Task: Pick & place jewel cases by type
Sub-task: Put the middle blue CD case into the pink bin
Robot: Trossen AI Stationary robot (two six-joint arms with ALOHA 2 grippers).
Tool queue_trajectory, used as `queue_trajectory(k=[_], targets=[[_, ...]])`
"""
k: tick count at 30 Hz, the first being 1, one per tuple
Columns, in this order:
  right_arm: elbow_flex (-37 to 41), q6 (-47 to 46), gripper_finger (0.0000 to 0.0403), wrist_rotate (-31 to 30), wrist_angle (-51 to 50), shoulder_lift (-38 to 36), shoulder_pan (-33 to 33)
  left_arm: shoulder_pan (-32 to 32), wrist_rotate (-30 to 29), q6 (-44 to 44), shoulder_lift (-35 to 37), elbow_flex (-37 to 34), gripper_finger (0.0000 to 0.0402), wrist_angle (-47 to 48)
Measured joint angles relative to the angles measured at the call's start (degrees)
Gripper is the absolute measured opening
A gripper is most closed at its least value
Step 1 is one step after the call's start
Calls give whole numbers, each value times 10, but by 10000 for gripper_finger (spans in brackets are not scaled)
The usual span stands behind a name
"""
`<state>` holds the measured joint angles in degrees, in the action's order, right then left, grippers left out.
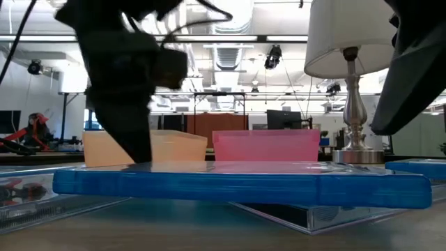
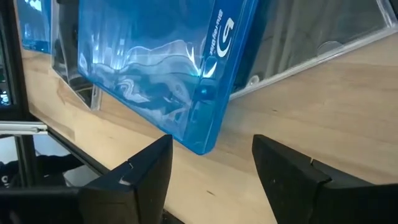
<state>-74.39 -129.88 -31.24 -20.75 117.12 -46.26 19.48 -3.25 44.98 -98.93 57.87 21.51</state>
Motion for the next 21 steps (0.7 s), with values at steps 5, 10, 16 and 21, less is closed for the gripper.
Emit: queue_trajectory(k=[5,10,16,21], targets=[[1,1,217,-3,13,0,2,-5,20,7,-22,13,117,-55],[11,9,216,-3,31,12,9,-6,54,-6,-50,44,117,-57],[21,-4,216,10,64,26,-3,0,75,-6,-75,69,117,-59],[26,-8,213,-12,65,27,-14,1,88,-13,-81,75,117,-55]])
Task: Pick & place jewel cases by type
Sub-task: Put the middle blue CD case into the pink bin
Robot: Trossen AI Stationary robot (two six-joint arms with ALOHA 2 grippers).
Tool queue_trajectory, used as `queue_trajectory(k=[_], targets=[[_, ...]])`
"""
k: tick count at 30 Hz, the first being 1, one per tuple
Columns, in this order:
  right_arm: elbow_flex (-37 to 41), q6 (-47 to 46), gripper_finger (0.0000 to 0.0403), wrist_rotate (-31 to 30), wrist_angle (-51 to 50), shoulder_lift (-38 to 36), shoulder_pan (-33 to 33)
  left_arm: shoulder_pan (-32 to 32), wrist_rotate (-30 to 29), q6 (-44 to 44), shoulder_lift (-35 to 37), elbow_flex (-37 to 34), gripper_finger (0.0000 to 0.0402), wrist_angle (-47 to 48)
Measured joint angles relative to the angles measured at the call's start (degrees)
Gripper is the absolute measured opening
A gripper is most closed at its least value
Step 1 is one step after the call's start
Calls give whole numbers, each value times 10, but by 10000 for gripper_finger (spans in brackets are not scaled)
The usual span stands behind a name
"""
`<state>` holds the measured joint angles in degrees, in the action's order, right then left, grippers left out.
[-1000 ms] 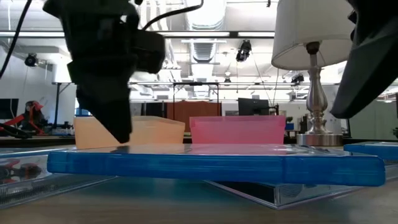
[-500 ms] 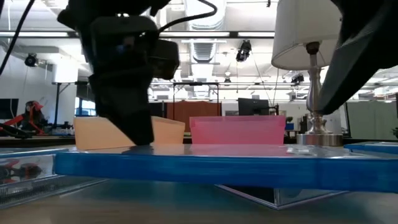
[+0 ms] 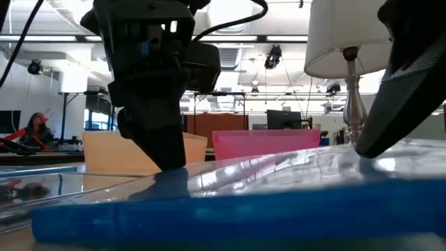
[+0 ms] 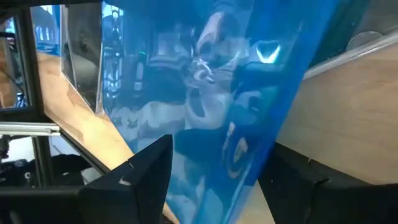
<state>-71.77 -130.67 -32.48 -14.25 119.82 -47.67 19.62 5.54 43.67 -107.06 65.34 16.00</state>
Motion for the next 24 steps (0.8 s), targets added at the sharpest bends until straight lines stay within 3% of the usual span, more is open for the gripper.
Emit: queue_trajectory(k=[9,15,17,20,24], targets=[[-10,71,144,-14,23,-38,-13,-1,-11,-6,17,-1,117,7],[-9,50,80,-56,12,-42,-13,-1,-24,-5,22,1,117,7],[-9,44,65,-40,10,-43,-11,-1,-25,-5,23,3,117,5],[-9,19,62,11,-31,-43,-11,-1,-25,-5,23,3,117,30],[-10,6,92,20,-65,-50,-25,-1,-26,-16,23,2,117,86]])
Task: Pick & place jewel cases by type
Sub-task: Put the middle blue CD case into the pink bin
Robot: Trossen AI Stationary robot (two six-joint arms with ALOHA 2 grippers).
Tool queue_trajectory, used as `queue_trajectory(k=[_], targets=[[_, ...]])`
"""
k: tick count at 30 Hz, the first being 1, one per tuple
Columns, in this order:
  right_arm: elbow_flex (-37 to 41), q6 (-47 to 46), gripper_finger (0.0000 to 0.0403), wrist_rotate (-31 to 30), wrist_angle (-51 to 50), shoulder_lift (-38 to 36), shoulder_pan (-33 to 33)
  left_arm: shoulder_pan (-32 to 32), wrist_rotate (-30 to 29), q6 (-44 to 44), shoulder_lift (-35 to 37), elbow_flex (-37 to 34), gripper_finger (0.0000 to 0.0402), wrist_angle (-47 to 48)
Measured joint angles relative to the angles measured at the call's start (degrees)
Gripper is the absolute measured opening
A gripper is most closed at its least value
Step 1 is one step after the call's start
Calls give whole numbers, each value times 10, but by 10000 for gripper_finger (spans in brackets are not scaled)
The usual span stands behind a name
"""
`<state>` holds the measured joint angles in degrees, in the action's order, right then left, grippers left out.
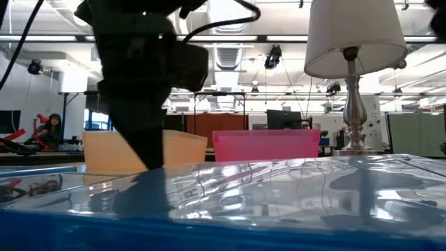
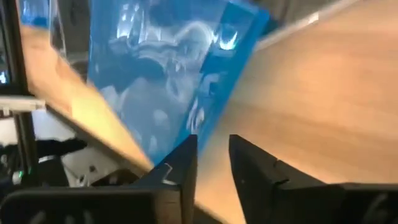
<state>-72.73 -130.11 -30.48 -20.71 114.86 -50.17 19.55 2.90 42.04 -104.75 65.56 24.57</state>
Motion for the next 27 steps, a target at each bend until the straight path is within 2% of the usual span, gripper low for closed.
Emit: queue_trajectory(k=[3,7,13,21,27], targets=[[-2,1,130,21,12,-1,-4,1,12,-4,0,0,117,15],[2,11,188,19,33,16,0,10,47,-9,0,0,117,9],[17,10,242,-38,44,25,11,23,52,11,0,0,117,0],[51,90,239,-25,205,39,48,22,52,14,0,2,117,-43],[59,92,218,-8,213,37,54,21,52,29,-3,4,117,-69]])
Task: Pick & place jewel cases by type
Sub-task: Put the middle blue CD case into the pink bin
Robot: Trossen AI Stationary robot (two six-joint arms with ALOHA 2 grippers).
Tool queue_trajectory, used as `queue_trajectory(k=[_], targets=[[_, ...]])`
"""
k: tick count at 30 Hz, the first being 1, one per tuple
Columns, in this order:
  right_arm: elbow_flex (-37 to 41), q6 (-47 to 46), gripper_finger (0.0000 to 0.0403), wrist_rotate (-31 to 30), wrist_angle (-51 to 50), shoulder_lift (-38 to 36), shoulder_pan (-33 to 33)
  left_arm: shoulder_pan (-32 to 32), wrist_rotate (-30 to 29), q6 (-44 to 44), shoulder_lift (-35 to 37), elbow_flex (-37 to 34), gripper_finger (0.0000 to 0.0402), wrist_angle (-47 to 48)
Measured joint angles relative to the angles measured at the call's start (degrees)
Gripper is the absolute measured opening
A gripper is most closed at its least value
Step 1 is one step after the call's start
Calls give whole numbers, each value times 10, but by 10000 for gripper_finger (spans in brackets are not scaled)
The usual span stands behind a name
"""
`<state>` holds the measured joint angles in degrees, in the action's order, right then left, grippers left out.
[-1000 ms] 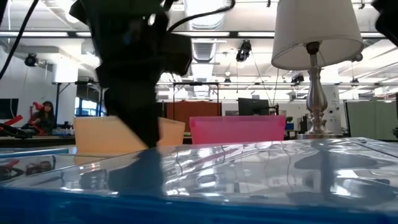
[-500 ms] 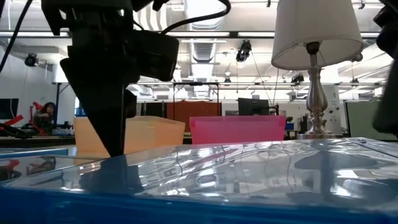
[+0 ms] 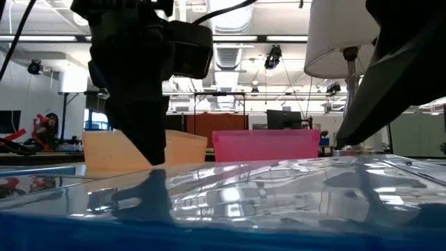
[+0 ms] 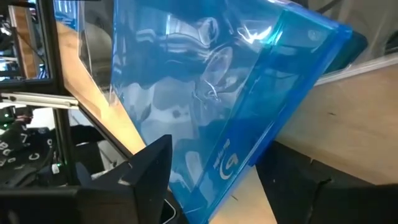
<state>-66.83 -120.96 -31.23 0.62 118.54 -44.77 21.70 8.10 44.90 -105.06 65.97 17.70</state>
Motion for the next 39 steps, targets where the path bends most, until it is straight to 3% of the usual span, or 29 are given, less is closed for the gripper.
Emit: queue_trajectory(k=[11,19,27,33,39], targets=[[-7,52,178,-1,49,-9,7,0,4,18,-20,-3,117,-40],[-5,12,175,54,44,-16,5,0,4,18,-20,-3,117,-46],[-8,21,165,38,45,-16,8,0,4,19,-20,-3,117,-69],[-7,22,120,12,44,-16,9,-1,0,23,-19,-3,117,-69],[-2,-3,49,-32,47,-18,5,-3,-60,-3,8,6,117,-43]])
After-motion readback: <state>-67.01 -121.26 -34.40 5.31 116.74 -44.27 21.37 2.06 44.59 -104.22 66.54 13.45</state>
